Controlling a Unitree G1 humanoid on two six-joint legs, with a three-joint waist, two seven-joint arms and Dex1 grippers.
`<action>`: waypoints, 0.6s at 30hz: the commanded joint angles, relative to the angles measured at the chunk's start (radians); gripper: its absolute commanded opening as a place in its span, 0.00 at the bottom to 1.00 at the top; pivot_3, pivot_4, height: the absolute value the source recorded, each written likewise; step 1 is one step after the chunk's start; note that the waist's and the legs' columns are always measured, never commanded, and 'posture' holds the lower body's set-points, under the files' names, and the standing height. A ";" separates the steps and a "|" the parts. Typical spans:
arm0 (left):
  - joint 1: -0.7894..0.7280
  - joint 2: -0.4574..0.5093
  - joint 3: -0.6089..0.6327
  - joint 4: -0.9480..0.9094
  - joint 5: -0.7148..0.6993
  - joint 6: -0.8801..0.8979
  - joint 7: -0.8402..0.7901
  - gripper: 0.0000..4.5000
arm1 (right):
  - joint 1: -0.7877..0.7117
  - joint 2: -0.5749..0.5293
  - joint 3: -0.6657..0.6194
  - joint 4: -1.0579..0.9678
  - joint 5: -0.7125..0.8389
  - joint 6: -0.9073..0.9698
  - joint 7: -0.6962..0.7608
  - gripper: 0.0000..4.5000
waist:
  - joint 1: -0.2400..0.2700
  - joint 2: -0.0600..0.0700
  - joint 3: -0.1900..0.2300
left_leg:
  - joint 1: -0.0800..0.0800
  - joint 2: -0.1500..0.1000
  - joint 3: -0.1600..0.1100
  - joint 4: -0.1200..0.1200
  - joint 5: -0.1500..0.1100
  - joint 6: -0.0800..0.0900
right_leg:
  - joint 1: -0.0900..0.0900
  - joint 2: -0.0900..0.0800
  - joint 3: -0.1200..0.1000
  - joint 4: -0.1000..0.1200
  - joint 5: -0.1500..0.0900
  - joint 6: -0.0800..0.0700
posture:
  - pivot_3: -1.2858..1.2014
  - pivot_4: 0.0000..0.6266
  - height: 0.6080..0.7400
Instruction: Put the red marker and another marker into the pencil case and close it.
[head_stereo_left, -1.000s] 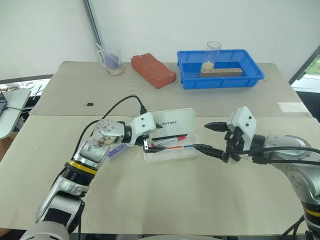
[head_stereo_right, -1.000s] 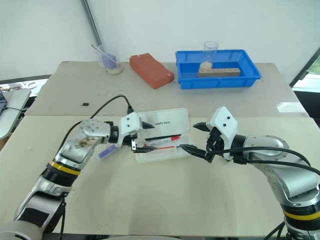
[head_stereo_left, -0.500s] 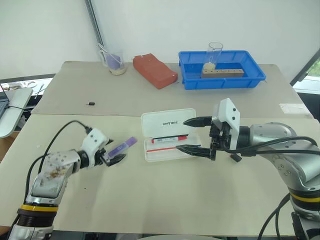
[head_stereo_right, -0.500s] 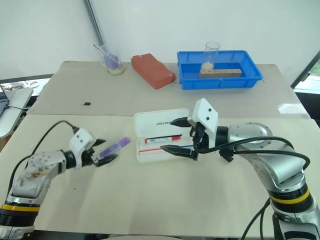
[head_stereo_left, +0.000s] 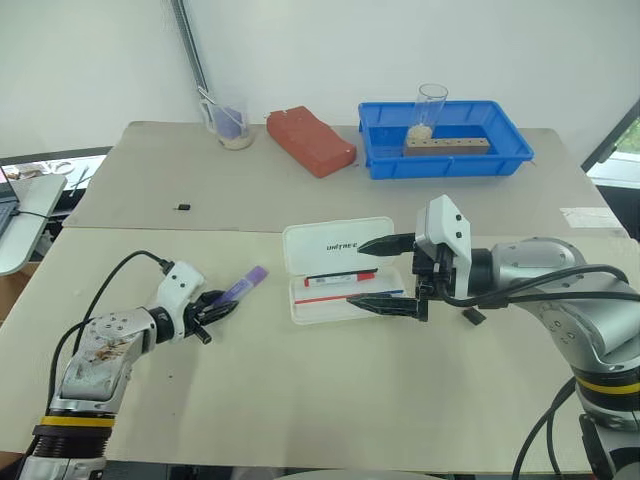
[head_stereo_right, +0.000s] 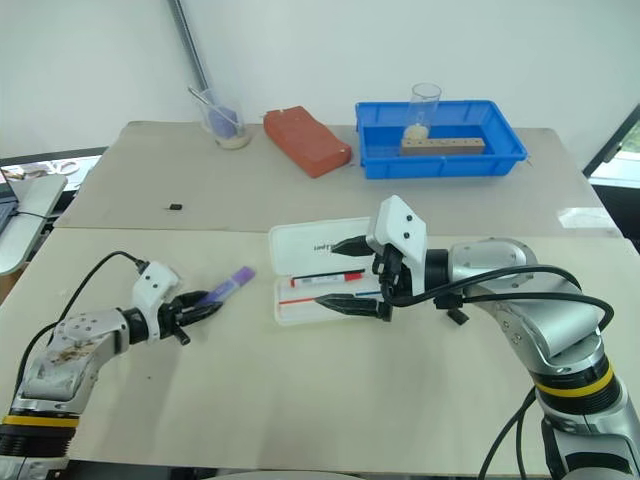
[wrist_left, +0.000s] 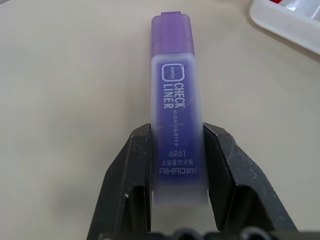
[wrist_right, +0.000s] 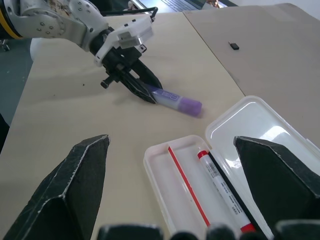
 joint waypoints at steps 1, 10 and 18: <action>0.013 0.080 0.058 -0.209 -0.110 0.031 -0.096 0.21 | 0.033 -0.032 -0.055 -0.013 -0.007 -0.017 0.004 0.98 | 0.002 -0.001 0.000 | 0.000 0.000 0.000 0.000 0.000 0.000 | 0.000 0.000 0.000 0.000 0.000 0.000 | 0.52 0.24 1.00; -0.206 0.096 -0.239 -0.271 -0.036 0.018 -0.182 0.21 | 0.184 -0.117 -0.123 0.001 -0.071 -0.076 0.020 0.98 | 0.014 0.003 -0.001 | 0.000 -0.001 0.007 0.000 0.000 0.000 | 0.001 -0.005 -0.001 -0.010 0.001 0.003 | 0.52 0.24 1.00; -0.409 -0.047 -0.474 0.012 0.159 -0.162 -0.206 0.21 | 0.240 -0.113 -0.191 -0.031 -0.063 -0.046 -0.030 0.98 | 0.005 0.003 -0.001 | -0.004 -0.002 0.003 0.003 0.000 0.001 | 0.003 0.001 0.003 -0.010 0.003 0.006 | 0.52 0.24 1.00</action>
